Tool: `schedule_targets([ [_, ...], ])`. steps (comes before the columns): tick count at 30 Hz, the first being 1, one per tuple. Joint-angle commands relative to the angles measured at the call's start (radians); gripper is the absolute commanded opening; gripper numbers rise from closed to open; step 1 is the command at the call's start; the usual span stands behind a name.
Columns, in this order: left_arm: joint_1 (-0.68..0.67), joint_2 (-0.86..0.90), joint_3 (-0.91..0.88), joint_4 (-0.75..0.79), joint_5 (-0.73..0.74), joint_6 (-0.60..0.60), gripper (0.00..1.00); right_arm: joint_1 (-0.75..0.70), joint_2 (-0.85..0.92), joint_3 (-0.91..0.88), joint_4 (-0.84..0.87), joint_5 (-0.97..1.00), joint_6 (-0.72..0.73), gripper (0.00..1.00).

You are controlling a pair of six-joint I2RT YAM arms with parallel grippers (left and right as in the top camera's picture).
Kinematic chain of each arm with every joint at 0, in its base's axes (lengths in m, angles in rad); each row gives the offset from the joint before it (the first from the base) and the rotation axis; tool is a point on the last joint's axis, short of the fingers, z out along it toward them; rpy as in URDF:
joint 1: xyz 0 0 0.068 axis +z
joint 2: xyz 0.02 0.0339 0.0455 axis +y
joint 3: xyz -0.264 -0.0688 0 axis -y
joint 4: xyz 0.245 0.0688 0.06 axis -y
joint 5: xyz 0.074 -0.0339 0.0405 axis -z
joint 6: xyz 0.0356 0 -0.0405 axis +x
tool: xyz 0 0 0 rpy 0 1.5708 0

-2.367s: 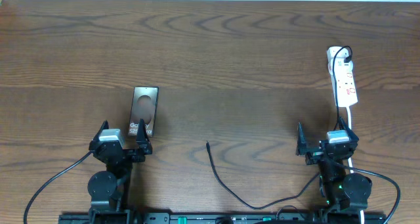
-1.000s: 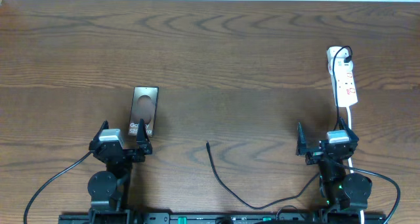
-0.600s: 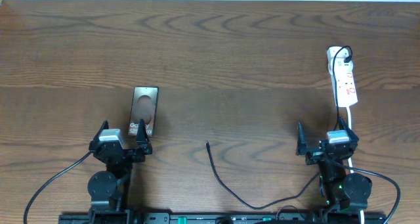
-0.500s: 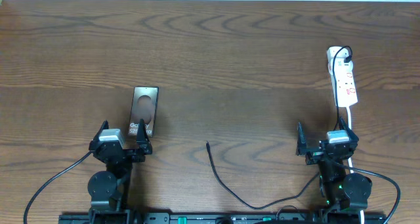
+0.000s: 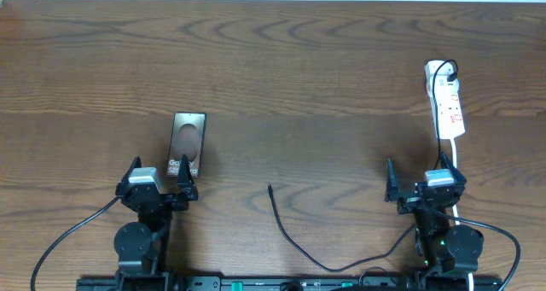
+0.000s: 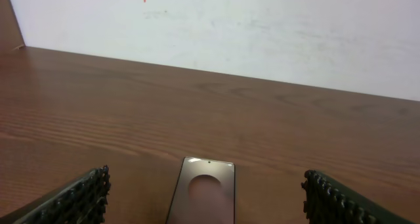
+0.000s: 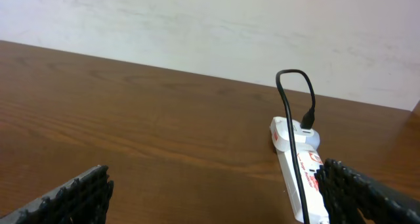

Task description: Plug charger to phone and switch on socket

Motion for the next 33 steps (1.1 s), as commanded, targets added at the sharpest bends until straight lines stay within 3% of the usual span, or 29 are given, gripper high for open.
schedule_targets([
  [1,0.003,-0.006,-0.013,-0.042,-0.002,0.017,0.92,0.006,-0.008,-0.001,-0.006,0.008,-0.011,0.99],
  [23,0.003,-0.006,-0.001,-0.039,0.066,0.013,0.92,0.006,-0.008,-0.001,-0.006,0.008,-0.011,0.99],
  [28,0.003,0.011,0.064,-0.04,0.066,0.013,0.92,0.006,-0.008,-0.001,-0.006,0.008,-0.011,0.99],
  [33,0.003,0.143,0.208,-0.047,0.066,0.014,0.92,0.006,-0.008,-0.001,-0.006,0.008,-0.011,0.99],
])
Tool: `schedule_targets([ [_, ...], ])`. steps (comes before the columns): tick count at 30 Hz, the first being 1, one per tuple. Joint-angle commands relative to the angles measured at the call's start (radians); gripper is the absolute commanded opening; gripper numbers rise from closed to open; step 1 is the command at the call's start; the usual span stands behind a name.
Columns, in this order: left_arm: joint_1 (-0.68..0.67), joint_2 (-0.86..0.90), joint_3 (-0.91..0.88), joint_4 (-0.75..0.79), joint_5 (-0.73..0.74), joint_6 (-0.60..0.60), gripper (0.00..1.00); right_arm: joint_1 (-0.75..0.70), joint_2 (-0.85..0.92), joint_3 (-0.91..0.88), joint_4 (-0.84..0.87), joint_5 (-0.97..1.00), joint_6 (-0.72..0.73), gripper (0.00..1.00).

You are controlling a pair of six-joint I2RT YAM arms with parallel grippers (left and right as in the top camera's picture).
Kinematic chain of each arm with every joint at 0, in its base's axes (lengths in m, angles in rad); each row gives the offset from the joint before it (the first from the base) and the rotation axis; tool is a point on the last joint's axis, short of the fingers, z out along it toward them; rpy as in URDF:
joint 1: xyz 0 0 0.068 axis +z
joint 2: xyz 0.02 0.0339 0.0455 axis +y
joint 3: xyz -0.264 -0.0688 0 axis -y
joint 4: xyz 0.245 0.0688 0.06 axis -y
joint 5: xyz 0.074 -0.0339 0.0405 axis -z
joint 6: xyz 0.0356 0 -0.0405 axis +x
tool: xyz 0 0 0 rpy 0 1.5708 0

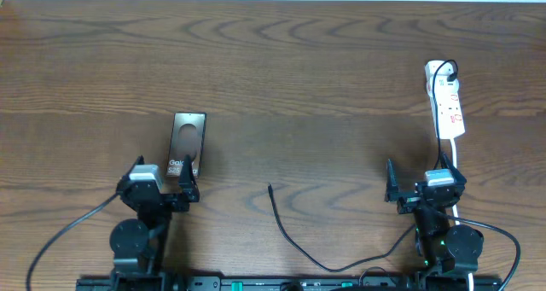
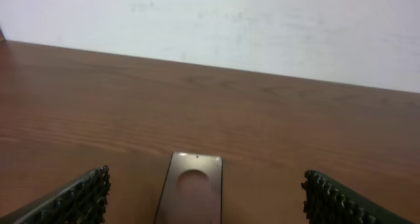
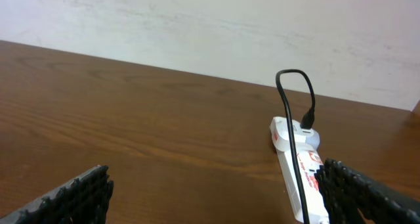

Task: Plug charger to phone and switch on socket
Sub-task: 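Move the left gripper forward over the silver phone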

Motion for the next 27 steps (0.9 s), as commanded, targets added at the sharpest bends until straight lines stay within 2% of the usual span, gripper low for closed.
schedule_targets([
  [1,0.003,0.104,0.143,0.01,0.016,0.016,0.92,0.006,-0.008,-0.001,-0.005,0.008,-0.011,0.99],
  [4,0.003,0.247,0.271,-0.007,0.019,0.018,0.92,0.006,-0.008,-0.001,-0.005,0.008,-0.011,0.99],
  [7,0.003,0.433,0.462,-0.104,0.019,0.018,0.92,0.006,-0.008,-0.001,-0.005,0.008,-0.011,0.99],
  [14,0.003,0.884,0.977,-0.491,0.019,0.023,0.92,0.006,-0.008,-0.001,-0.005,0.008,-0.011,0.99],
  [18,0.003,1.12,1.225,-0.727,0.018,0.113,0.92,0.006,-0.008,-0.001,-0.005,0.008,-0.011,0.99],
  [21,0.003,1.275,1.336,-0.851,0.016,0.163,0.92,0.006,-0.008,-0.001,-0.005,0.008,-0.011,0.99],
  [27,0.003,1.447,1.352,-0.922,0.02,0.163,0.92,0.006,-0.008,-0.001,-0.005,0.008,-0.011,0.99],
])
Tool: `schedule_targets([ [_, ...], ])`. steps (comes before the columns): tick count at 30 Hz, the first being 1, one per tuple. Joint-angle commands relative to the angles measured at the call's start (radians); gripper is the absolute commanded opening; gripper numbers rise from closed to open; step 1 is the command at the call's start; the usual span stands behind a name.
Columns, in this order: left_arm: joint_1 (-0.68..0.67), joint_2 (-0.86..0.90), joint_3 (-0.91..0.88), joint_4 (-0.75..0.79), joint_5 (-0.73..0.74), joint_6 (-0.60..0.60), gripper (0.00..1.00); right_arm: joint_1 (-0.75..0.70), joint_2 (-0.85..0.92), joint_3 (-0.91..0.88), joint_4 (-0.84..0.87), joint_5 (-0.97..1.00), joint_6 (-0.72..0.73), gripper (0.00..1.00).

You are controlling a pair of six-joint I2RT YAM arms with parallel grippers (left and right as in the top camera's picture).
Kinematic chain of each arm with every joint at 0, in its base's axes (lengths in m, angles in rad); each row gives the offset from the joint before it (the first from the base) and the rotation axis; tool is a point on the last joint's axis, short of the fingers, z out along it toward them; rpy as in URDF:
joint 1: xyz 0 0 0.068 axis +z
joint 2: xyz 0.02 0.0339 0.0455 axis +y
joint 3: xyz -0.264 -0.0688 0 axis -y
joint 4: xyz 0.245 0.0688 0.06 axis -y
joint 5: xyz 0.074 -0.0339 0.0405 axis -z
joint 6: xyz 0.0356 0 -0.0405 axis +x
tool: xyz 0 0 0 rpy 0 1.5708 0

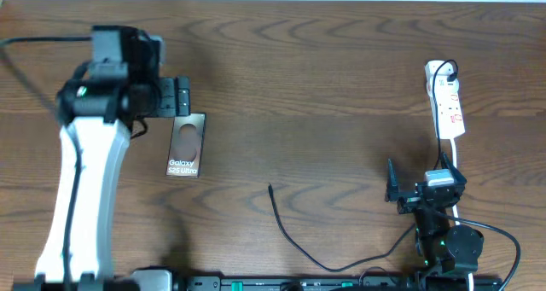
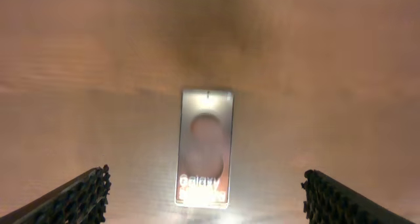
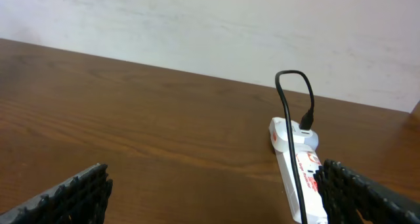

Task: Plug charger to phone and switch on socket
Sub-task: 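Move the left gripper forward over the silver phone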

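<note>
The phone (image 1: 186, 146) lies flat on the wooden table, screen up and showing "Galaxy S25 Ultra"; the left wrist view looks straight down on the phone (image 2: 205, 148). My left gripper (image 1: 172, 97) hovers open above its far end, and its fingers (image 2: 73, 199) stand wide apart with nothing between them. The black charger cable's free end (image 1: 270, 188) lies loose at the table's middle. At the far right is the white power strip (image 1: 445, 99), with the cable plugged into the strip's (image 3: 298, 178) far end. My right gripper (image 1: 424, 189) rests open near the front edge.
The cable (image 1: 333, 268) loops along the front edge towards the right arm's base. A pale wall (image 3: 210, 20) stands behind the table's far edge. The left arm (image 1: 81, 197) stretches over the table's left side.
My left arm has moved from its rest near the front edge to high above the phone's far end, its camera now looking straight down. Phone, cable and right arm are unchanged.
Both grippers first rested open at the front edge, the left just short of the phone. Then the left wrist view had shifted a little over the phone. Now the left gripper hangs open above it, while the right arm has stayed put.
</note>
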Motion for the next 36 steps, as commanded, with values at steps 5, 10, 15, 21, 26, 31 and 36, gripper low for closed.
schedule_targets([
  [5,0.003,0.141,0.015,-0.019,0.014,0.028,0.92,0.006,-0.006,-0.001,-0.005,0.006,-0.011,0.99],
  [10,0.003,0.172,0.014,-0.019,0.013,0.029,0.91,0.006,-0.006,-0.001,-0.005,0.006,-0.011,0.99],
  [15,0.003,0.172,0.014,-0.017,0.013,0.029,0.58,0.006,-0.006,-0.001,-0.005,0.006,-0.011,0.99],
  [21,0.003,0.172,0.014,-0.015,0.013,0.029,0.98,0.006,-0.006,-0.001,-0.005,0.006,-0.011,0.99],
  [26,0.003,0.172,0.014,-0.015,0.013,0.028,0.98,0.006,-0.006,-0.001,-0.005,0.006,-0.011,0.99],
  [31,0.003,0.186,0.014,-0.026,0.012,0.024,0.98,0.006,-0.006,-0.001,-0.005,0.006,-0.011,0.99],
  [36,0.003,0.246,0.014,-0.049,0.007,0.024,0.98,0.006,-0.006,-0.001,-0.005,0.006,-0.011,0.99],
])
